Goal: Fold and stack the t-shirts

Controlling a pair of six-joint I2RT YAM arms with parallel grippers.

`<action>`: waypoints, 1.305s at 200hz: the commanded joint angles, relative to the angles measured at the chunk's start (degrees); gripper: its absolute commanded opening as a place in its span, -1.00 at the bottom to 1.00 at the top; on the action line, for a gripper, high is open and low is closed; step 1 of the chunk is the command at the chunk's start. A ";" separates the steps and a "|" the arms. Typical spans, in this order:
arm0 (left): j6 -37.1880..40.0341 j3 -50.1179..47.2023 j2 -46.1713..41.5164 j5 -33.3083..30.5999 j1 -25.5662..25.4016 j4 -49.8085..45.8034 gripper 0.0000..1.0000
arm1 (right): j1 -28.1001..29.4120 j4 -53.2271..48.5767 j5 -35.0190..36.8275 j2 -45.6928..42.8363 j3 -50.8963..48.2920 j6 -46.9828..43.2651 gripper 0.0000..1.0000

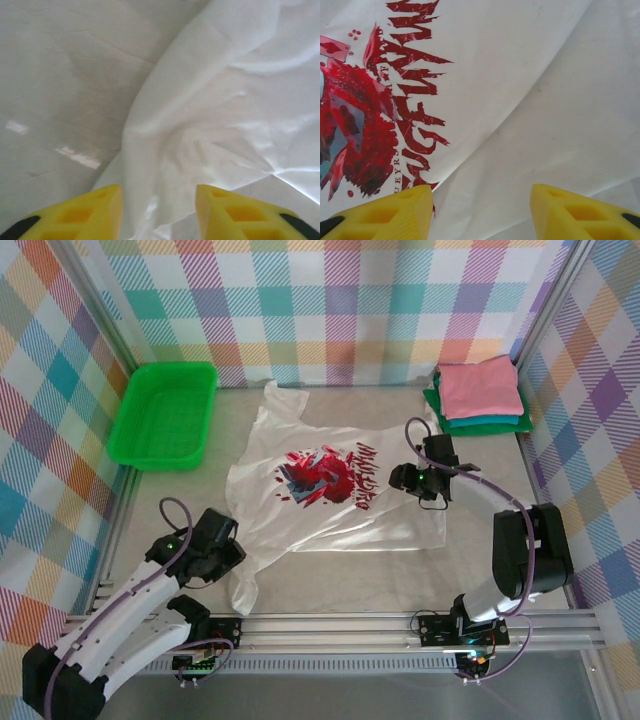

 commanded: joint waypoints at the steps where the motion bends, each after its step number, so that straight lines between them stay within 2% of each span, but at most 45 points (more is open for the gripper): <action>1: -4.19 -2.15 0.11 -1.50 0.95 -7.17 -0.04 | -0.21 1.28 0.76 1.48 0.16 0.43 0.11; 32: -7.14 -5.91 2.56 2.50 1.77 -4.29 -0.03 | -0.21 2.81 -1.16 1.93 -0.20 0.93 0.11; 52: -8.79 -7.07 3.89 2.47 1.79 -2.80 -0.08 | -0.22 3.02 -1.67 2.07 -0.02 0.96 0.11; 90: -7.63 -10.23 6.16 5.48 1.77 10.14 -0.12 | -0.21 2.83 -2.23 2.55 0.52 0.79 0.11; 94: -7.35 -10.24 6.86 5.66 1.73 11.01 -0.22 | -0.21 2.83 -2.23 2.54 0.50 0.71 0.11; 104: -6.08 -10.19 8.02 6.02 1.69 13.12 -0.64 | -0.23 2.60 -2.23 2.70 0.64 0.69 0.11; 108: -6.05 -9.99 8.36 5.88 1.68 13.14 -0.74 | -0.22 2.53 -2.23 2.70 0.69 0.68 0.11; 123: -6.79 -8.89 7.59 3.90 1.68 10.53 -0.87 | -0.21 2.27 -1.98 2.57 0.67 0.61 0.11; 139: -7.86 -6.67 2.54 -0.55 1.68 4.50 -1.00 | -0.21 1.89 -1.54 2.26 0.68 0.59 0.12; 158: -12.56 -4.22 -6.06 -6.71 1.76 -5.24 -1.00 | -0.26 1.68 -1.26 2.17 0.93 0.66 0.12; 178: -15.88 -5.15 -12.93 -6.02 1.94 -8.35 -1.00 | -0.21 1.30 -1.43 2.21 1.46 0.70 0.12; 201: -16.59 -5.28 -14.07 -7.09 1.95 -12.50 -1.00 | -0.20 1.27 -1.44 2.08 1.76 0.68 0.12; 217: -13.46 -4.77 -10.57 -5.38 2.04 -10.51 -1.00 | -0.25 0.67 -1.60 2.42 2.34 0.55 0.12; 237: -7.19 -2.66 -0.56 -1.66 2.03 -6.13 -1.00 | -0.22 -0.43 -1.35 2.24 2.40 0.76 0.12; 254: -1.33 1.98 9.97 -1.58 1.99 -6.55 -0.58 | -0.21 -2.20 0.36 1.76 1.70 1.31 0.12; 261: -0.02 4.00 13.17 -2.96 1.80 -8.00 -0.55 | -0.21 -2.49 0.66 1.58 1.35 1.24 0.12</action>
